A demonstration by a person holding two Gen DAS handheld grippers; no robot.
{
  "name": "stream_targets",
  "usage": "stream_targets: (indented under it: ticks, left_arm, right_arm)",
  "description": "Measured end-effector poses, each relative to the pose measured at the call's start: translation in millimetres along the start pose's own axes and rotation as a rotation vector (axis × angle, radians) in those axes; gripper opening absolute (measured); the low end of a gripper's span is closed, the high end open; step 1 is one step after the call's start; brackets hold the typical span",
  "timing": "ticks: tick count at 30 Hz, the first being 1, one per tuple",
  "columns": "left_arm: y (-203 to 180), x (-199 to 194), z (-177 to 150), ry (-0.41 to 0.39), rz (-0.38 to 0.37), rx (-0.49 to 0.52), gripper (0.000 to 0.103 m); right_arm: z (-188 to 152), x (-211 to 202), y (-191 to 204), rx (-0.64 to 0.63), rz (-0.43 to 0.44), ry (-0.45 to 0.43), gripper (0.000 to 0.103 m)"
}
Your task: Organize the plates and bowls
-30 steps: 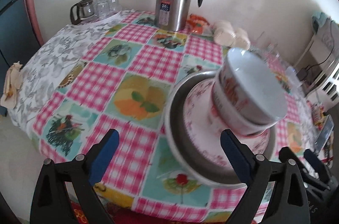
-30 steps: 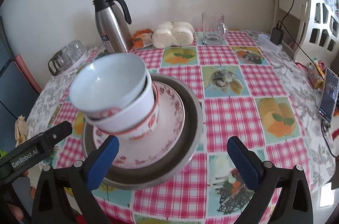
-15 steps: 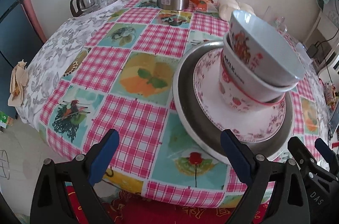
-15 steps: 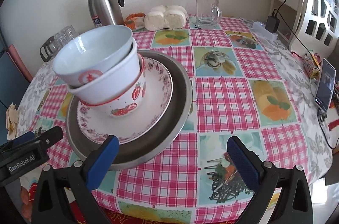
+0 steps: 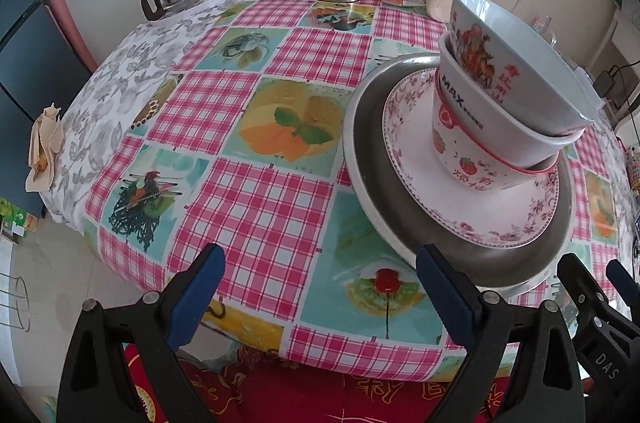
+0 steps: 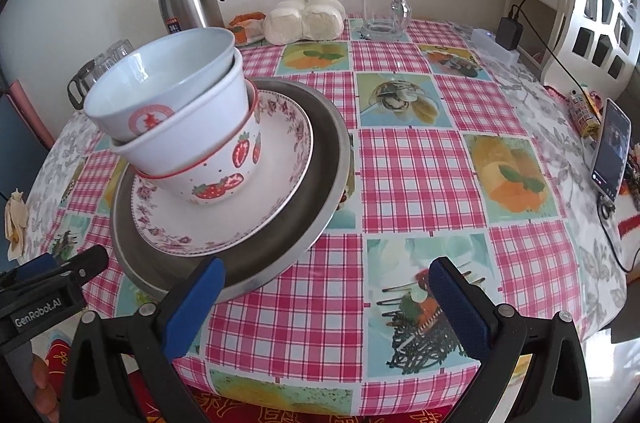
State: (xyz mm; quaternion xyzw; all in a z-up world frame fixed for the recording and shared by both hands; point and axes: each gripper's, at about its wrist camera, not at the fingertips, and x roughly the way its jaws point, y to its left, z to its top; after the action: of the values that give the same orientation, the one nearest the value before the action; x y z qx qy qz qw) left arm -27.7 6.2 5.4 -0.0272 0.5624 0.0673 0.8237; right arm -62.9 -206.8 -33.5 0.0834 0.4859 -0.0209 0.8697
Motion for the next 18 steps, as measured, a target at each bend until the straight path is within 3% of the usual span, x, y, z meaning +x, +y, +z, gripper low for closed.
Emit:
stream_targets:
  ticks: [18]
  left_arm:
    - [1.0,1.2,-2.9,0.012,0.015,0.003,0.096]
  right_arm:
    - [-2.8,2.8,-3.4,0.011,-0.004,0.014,0.103]
